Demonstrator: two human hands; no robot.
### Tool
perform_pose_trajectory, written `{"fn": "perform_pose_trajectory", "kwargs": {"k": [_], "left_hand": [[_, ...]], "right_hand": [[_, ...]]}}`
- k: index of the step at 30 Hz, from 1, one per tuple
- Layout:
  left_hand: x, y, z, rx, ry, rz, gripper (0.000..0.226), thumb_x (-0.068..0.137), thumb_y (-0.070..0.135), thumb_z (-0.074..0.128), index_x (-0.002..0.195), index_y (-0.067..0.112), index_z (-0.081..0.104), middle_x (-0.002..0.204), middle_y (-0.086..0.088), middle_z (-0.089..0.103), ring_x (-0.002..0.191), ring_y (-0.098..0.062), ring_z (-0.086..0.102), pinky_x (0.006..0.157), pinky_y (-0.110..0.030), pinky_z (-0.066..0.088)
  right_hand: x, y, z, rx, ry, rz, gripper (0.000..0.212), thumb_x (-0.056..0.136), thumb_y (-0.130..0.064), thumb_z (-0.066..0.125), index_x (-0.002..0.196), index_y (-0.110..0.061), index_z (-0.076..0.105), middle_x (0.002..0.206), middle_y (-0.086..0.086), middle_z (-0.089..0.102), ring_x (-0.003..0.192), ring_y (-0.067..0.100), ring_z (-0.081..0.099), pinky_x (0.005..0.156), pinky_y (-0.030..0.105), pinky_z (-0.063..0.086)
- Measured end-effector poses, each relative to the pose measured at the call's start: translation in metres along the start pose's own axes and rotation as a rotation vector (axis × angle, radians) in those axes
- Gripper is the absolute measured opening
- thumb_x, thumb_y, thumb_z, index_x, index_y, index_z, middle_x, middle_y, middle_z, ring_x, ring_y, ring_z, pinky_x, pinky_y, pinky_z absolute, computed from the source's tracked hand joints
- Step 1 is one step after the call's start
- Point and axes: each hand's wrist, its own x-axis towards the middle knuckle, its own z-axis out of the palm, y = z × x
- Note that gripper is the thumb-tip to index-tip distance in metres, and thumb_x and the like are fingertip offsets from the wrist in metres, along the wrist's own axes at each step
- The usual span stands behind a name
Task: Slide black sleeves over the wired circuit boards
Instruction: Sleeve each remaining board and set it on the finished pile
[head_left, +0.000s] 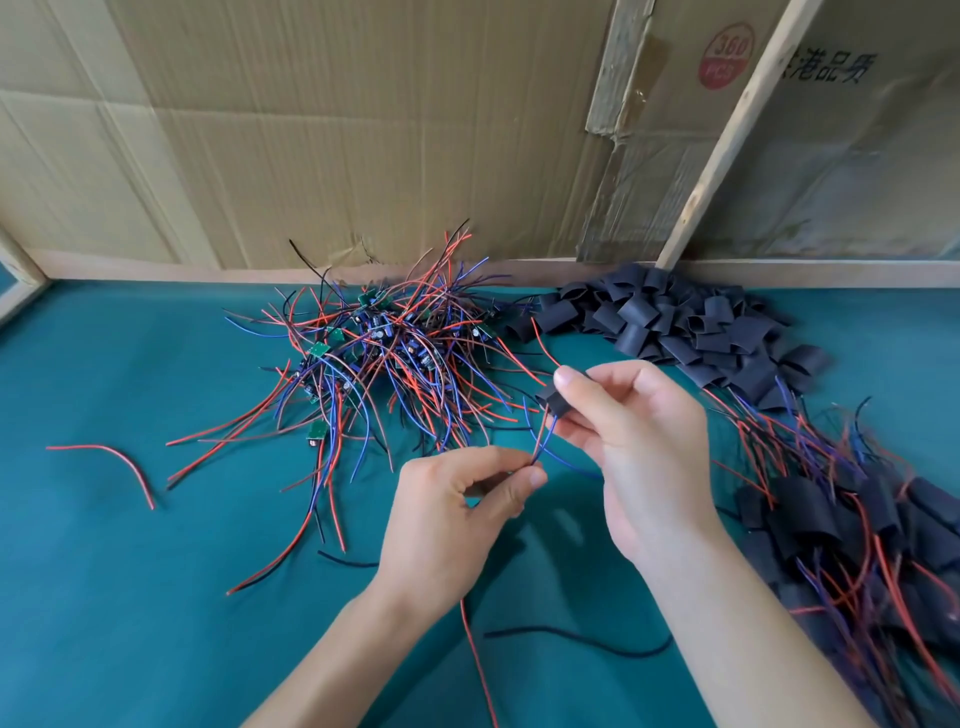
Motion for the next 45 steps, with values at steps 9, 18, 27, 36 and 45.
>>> {"fn": "perform_pose_trajectory", "kwargs": {"k": [9, 18, 27, 36, 45], "left_hand": [[0.002, -0.001, -0.006, 0.023, -0.048, -0.11, 0.021, 0.085, 0.046, 0.074, 0.076, 0.027, 0.077, 0.061, 0.014, 0.071, 0.051, 0.002, 0.058, 0.054, -0.009, 0.039], [0.001, -0.004, -0.004, -0.007, -0.232, -0.176, 0.022, 0.086, 0.045, 0.077, 0.091, 0.023, 0.076, 0.078, 0.011, 0.075, 0.073, -0.009, 0.071, 0.073, -0.028, 0.058], [0.001, -0.009, -0.001, 0.003, -0.244, -0.23, 0.023, 0.084, 0.008, 0.08, 0.099, 0.025, 0.078, 0.089, 0.011, 0.078, 0.082, -0.004, 0.074, 0.085, -0.025, 0.059], [0.001, -0.008, 0.0, -0.18, -0.145, -0.283, 0.046, 0.078, 0.002, 0.083, 0.11, 0.034, 0.07, 0.095, 0.006, 0.078, 0.089, -0.012, 0.075, 0.083, -0.022, 0.058], [0.001, -0.011, 0.0, -0.31, -0.089, -0.267, 0.043, 0.074, -0.012, 0.079, 0.099, 0.022, 0.07, 0.099, 0.009, 0.07, 0.094, -0.016, 0.075, 0.084, -0.026, 0.059]], "right_hand": [[-0.009, 0.012, -0.008, -0.076, -0.22, 0.164, 0.035, 0.081, 0.0, 0.081, 0.113, -0.008, 0.068, 0.089, 0.016, 0.078, 0.068, 0.024, 0.069, 0.066, 0.025, 0.057], [-0.002, 0.016, -0.038, 0.16, -0.165, 0.177, 0.03, 0.06, -0.008, 0.08, 0.089, -0.008, 0.072, 0.093, 0.016, 0.078, 0.077, 0.021, 0.075, 0.069, 0.026, 0.06], [0.004, 0.02, -0.045, 0.247, -0.044, 0.115, 0.019, 0.074, -0.001, 0.075, 0.09, -0.01, 0.069, 0.091, 0.009, 0.078, 0.078, 0.02, 0.074, 0.071, 0.026, 0.06], [-0.018, 0.042, -0.025, -0.188, -0.187, 0.022, 0.031, 0.069, -0.019, 0.082, 0.098, -0.019, 0.072, 0.094, 0.003, 0.081, 0.085, 0.015, 0.076, 0.075, 0.021, 0.057], [-0.017, 0.04, -0.027, -0.188, -0.117, 0.019, 0.026, 0.069, -0.022, 0.084, 0.092, -0.028, 0.075, 0.089, 0.005, 0.08, 0.08, 0.02, 0.076, 0.082, 0.033, 0.061]]}}
